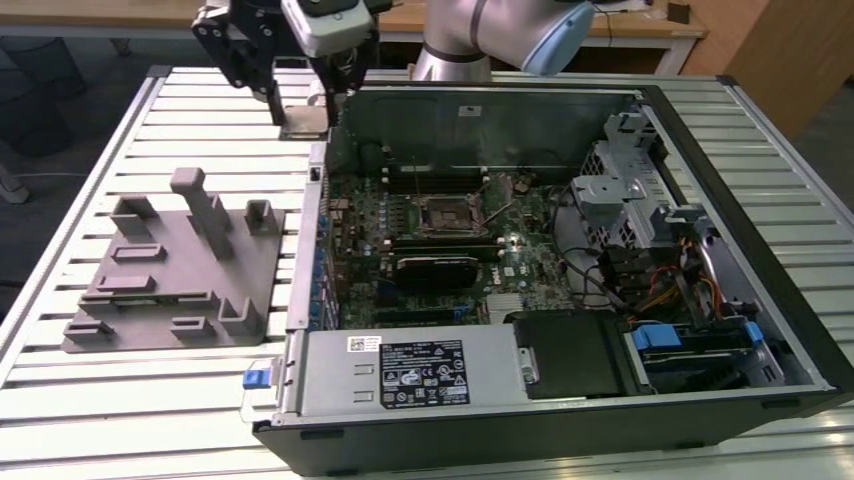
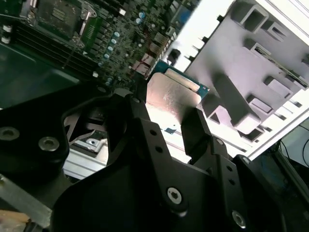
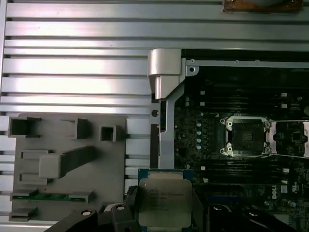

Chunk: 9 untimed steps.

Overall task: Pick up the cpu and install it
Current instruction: 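Pick up the cpu and move it towards the insertion slot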

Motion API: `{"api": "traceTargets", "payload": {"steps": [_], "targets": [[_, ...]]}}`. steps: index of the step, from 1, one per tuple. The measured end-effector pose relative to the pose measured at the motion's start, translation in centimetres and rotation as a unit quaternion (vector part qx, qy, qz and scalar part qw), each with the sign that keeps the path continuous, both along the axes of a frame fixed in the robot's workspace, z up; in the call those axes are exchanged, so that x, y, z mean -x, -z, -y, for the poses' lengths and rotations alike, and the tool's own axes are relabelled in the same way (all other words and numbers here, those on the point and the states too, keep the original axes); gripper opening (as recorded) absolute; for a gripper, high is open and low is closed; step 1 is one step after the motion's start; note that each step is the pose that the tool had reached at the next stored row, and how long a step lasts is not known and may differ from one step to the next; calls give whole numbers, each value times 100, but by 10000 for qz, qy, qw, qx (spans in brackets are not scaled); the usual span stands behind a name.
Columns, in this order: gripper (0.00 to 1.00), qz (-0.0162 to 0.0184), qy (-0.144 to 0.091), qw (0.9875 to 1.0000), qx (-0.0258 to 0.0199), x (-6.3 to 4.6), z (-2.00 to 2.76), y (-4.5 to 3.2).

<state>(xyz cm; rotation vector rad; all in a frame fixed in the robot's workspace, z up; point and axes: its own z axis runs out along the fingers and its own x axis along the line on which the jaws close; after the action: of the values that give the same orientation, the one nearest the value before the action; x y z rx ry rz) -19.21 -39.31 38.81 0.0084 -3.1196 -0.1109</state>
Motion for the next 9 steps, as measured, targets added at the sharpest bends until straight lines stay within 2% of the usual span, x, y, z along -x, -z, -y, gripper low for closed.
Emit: {"api": "traceTargets", "payload": {"steps": [9], "targets": [[53, -1, 0, 10000, 1, -275, 0, 10]]}}
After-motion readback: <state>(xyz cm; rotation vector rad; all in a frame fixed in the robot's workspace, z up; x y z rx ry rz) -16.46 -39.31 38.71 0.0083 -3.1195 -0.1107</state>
